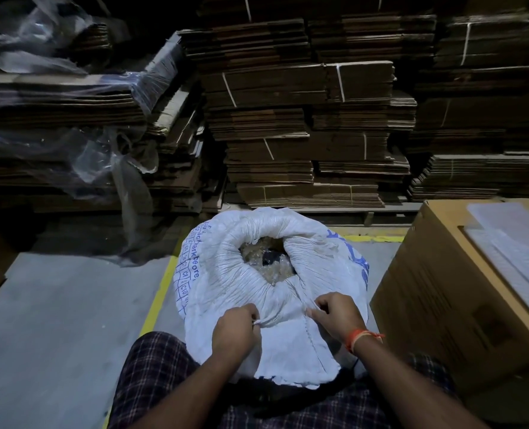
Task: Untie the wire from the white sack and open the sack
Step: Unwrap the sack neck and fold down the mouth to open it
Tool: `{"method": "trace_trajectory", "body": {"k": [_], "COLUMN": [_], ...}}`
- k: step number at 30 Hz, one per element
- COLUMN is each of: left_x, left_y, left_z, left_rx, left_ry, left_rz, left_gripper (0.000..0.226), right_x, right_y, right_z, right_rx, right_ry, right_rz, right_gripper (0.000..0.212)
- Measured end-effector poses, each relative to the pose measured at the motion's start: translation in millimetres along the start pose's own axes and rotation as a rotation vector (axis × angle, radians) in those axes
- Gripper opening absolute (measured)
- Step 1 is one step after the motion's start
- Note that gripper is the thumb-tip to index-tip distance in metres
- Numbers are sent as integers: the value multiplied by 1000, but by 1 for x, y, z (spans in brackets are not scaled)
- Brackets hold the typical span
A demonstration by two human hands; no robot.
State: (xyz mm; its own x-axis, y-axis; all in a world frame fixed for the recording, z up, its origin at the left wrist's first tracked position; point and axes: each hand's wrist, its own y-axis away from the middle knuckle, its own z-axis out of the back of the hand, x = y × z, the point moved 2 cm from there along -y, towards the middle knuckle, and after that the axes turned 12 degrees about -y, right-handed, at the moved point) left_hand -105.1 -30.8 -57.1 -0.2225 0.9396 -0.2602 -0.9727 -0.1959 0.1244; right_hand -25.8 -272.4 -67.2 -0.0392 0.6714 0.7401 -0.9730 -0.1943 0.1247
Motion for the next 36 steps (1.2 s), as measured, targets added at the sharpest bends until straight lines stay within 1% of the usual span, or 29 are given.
{"method": "trace_trajectory", "body": {"k": [2, 5, 8, 9, 11, 12, 14, 16, 18, 20, 21, 22, 24, 26, 27, 29, 31, 34, 36], "left_x": [3, 8, 13, 15, 19, 20, 21, 25, 33, 45, 52, 57, 62, 62, 59, 52, 47, 43, 43], "left_y": [-2, -5, -9, -11, -19, -25, -41, -63, -90, -114, -125, -134, -143, -145, -145, -140, -134, -131, -133], "left_z": [-1, -3, -1, 2, 8, 14, 28, 43, 54, 61, 60, 55, 40, 25, 20, 12, 6, -1, -3], "left_rx": [-9, -8, -73, -112, -208, -268, -422, -556, -605, -556, -489, -400, -182, -7, 44, 63, 31, -32, -79], "left_ry": [38, 92, 213, 259, 349, 385, 421, 463, 498, 494, 493, 515, 632, 705, 706, 684, 696, 632, 568], "left_rz": [-23, -66, -74, -68, -48, -36, 6, 95, 227, 379, 419, 406, 262, 128, 68, -16, -37, -70, -102], "left_gripper": [14, 23, 22, 18, 8, 5, 12, 16, 17, 22, 25, 29, 41, 56, 60, 62, 63, 66, 70], "right_x": [2, 2, 0, 0, -2, -4, -6, -7, -3, 0, 1, 2, 4, 4, 5, 4, 2, -2, -3], "right_y": [0, 1, 0, -3, -10, -16, -31, -48, -67, -85, -93, -99, -108, -114, -115, -115, -113, -111, -112], "right_z": [0, 2, 7, 10, 18, 22, 29, 35, 37, 36, 33, 30, 21, 12, 7, -2, -10, -17, -18], "right_rx": [-10, 4, -20, -48, -134, -171, -220, -237, -232, -175, -122, -63, 43, 96, 98, 73, 47, 5, -28], "right_ry": [-18, -68, -155, -170, -156, -146, -152, -141, -120, -139, -142, -129, -94, -143, -192, -272, -332, -310, -271], "right_rz": [32, 86, 120, 129, 149, 155, 157, 163, 163, 105, 74, 49, 32, 40, 35, 27, 30, 48, 56], "right_gripper": [49, 48, 45, 38, 16, 12, 12, 14, 17, 29, 39, 49, 63, 62, 60, 53, 48, 40, 29]}}
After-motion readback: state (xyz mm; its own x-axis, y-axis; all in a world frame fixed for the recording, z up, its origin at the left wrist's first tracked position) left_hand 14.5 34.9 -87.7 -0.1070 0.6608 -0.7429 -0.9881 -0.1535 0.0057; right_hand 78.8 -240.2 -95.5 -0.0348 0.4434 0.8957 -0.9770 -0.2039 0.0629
